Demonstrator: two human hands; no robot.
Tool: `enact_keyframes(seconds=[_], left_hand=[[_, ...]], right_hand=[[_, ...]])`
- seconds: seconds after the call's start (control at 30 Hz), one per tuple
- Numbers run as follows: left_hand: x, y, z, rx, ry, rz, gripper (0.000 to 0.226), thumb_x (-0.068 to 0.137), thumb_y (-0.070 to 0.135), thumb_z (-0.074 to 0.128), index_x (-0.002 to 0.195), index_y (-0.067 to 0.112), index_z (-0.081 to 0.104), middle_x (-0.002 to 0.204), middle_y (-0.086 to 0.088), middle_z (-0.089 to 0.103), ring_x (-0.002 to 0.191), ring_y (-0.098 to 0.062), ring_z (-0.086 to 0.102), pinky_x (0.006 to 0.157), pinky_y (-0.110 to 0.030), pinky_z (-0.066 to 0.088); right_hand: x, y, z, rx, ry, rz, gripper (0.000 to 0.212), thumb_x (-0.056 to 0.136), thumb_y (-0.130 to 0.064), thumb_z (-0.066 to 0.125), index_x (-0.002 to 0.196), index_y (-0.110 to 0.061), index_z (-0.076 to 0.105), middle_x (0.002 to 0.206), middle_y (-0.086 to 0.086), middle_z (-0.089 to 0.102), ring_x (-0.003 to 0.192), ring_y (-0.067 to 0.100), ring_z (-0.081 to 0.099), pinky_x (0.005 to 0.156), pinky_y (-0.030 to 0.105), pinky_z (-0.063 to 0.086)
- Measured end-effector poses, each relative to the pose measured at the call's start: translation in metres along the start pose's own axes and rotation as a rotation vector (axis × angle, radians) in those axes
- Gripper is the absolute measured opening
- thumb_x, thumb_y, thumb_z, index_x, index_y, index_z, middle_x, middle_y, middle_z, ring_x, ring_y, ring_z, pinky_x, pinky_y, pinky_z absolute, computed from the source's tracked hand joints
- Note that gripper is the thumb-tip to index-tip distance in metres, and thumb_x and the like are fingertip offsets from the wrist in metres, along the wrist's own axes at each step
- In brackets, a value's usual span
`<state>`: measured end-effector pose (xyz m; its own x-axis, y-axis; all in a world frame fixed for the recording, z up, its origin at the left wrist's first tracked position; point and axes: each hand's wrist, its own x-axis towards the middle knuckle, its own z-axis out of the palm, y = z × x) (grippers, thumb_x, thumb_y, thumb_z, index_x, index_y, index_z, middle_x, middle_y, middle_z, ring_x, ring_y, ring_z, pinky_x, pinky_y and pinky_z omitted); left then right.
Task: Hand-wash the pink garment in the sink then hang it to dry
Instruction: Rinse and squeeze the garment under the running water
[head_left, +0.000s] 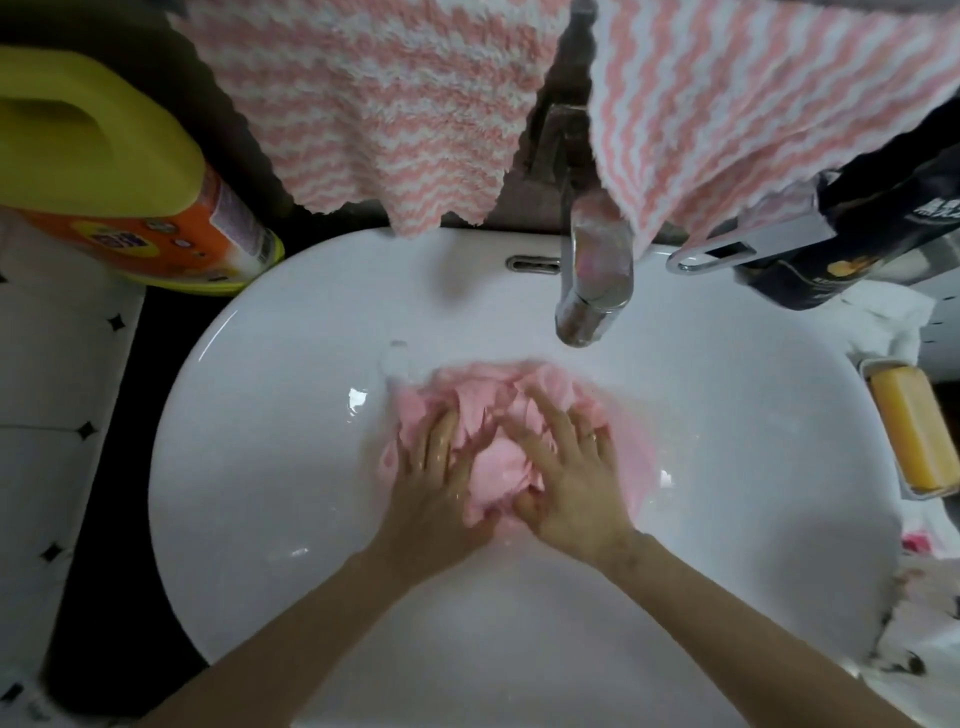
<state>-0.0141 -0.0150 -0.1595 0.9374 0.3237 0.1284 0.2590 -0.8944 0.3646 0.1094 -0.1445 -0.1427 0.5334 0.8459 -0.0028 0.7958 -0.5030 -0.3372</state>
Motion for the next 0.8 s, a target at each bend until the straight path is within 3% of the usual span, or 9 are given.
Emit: enact_keyframes(seconds=[0.1, 0.27, 0.37, 0.43, 0.53, 0.6, 0.67, 0.73, 0.8], left_hand=[[-0.014, 0.004, 0.022, 0.060, -0.138, 0.013, 0.067, 0.078, 0.041, 0.056, 0.124, -0.007, 0.056, 0.130, -0.029, 0.051, 0.131, -0.042, 0.039, 0.106, -0.055, 0.033], [0.013, 0.000, 0.034, 0.108, -0.223, -0.040, 0.055, 0.081, 0.032, 0.043, 0.114, -0.012, 0.047, 0.109, -0.030, 0.063, 0.106, -0.041, 0.055, 0.106, -0.047, 0.028], [0.039, -0.003, 0.033, 0.080, -0.230, -0.114, 0.041, 0.081, 0.020, 0.042, 0.107, -0.009, 0.054, 0.102, -0.029, 0.065, 0.098, -0.039, 0.059, 0.096, -0.045, 0.037], [0.057, -0.005, 0.023, -0.049, -0.194, -0.208, 0.045, 0.086, 0.024, 0.039, 0.120, -0.002, 0.050, 0.111, -0.020, 0.064, 0.105, -0.034, 0.056, 0.094, -0.038, 0.041], [0.068, -0.018, -0.010, -0.282, -0.148, -0.415, 0.050, 0.094, 0.021, 0.051, 0.139, 0.005, 0.039, 0.115, -0.017, 0.061, 0.107, -0.032, 0.057, 0.087, -0.034, 0.040], [0.066, -0.029, -0.029, -0.437, -0.081, -0.425, 0.045, 0.090, 0.018, 0.054, 0.131, 0.001, 0.049, 0.107, -0.019, 0.065, 0.100, -0.031, 0.061, 0.080, -0.032, 0.042], [0.061, -0.027, -0.047, -0.569, 0.002, -0.423, 0.047, 0.080, 0.021, 0.047, 0.119, -0.003, 0.057, 0.100, -0.019, 0.067, 0.089, -0.022, 0.062, 0.075, -0.028, 0.042], [0.056, -0.025, -0.049, -0.635, 0.034, -0.497, 0.045, 0.079, 0.019, 0.044, 0.114, -0.004, 0.058, 0.090, -0.018, 0.066, 0.077, -0.017, 0.058, 0.070, -0.027, 0.042], [0.057, -0.028, -0.052, -0.755, 0.103, -0.720, 0.039, 0.083, 0.019, 0.044, 0.112, -0.003, 0.057, 0.084, -0.018, 0.062, 0.072, -0.024, 0.056, 0.071, -0.034, 0.044]], right_hand=[[-0.004, 0.007, 0.029, -0.117, -0.070, -0.038, 0.072, 0.073, -0.064, 0.049, 0.135, -0.029, 0.042, 0.142, 0.016, 0.046, 0.123, 0.047, 0.048, 0.094, 0.063, 0.040], [0.038, 0.007, 0.038, 0.021, -0.016, -0.062, 0.052, 0.065, -0.034, 0.043, 0.114, -0.018, 0.050, 0.109, 0.014, 0.065, 0.108, 0.032, 0.047, 0.087, 0.050, 0.050], [0.068, 0.000, 0.022, 0.146, -0.014, 0.087, 0.038, 0.065, -0.017, 0.049, 0.098, -0.011, 0.067, 0.096, 0.014, 0.068, 0.093, 0.035, 0.062, 0.082, 0.039, 0.050], [0.085, 0.003, 0.013, 0.182, -0.095, 0.192, 0.027, 0.079, -0.018, 0.051, 0.097, -0.013, 0.071, 0.096, 0.011, 0.070, 0.088, 0.030, 0.064, 0.081, 0.034, 0.049], [0.093, 0.023, -0.019, 0.652, -0.235, 0.376, 0.032, 0.082, -0.030, 0.050, 0.110, -0.024, 0.065, 0.098, 0.004, 0.071, 0.077, 0.023, 0.066, 0.072, 0.041, 0.055], [0.083, 0.040, -0.045, 0.851, -0.265, 0.368, 0.026, 0.085, -0.034, 0.065, 0.110, -0.031, 0.059, 0.092, -0.017, 0.069, 0.075, 0.006, 0.064, 0.069, 0.029, 0.055], [0.071, 0.048, -0.067, 0.862, -0.260, 0.239, 0.022, 0.085, -0.033, 0.070, 0.105, -0.037, 0.061, 0.081, -0.026, 0.064, 0.072, -0.001, 0.060, 0.069, 0.019, 0.049], [0.064, 0.055, -0.079, 0.754, -0.220, 0.176, 0.032, 0.079, -0.040, 0.072, 0.109, -0.044, 0.061, 0.101, -0.017, 0.065, 0.089, 0.008, 0.062, 0.080, 0.025, 0.048], [0.056, 0.066, -0.077, 0.567, -0.198, 0.176, 0.045, 0.076, -0.042, 0.074, 0.118, -0.042, 0.058, 0.116, -0.009, 0.059, 0.095, 0.012, 0.059, 0.081, 0.030, 0.048]])
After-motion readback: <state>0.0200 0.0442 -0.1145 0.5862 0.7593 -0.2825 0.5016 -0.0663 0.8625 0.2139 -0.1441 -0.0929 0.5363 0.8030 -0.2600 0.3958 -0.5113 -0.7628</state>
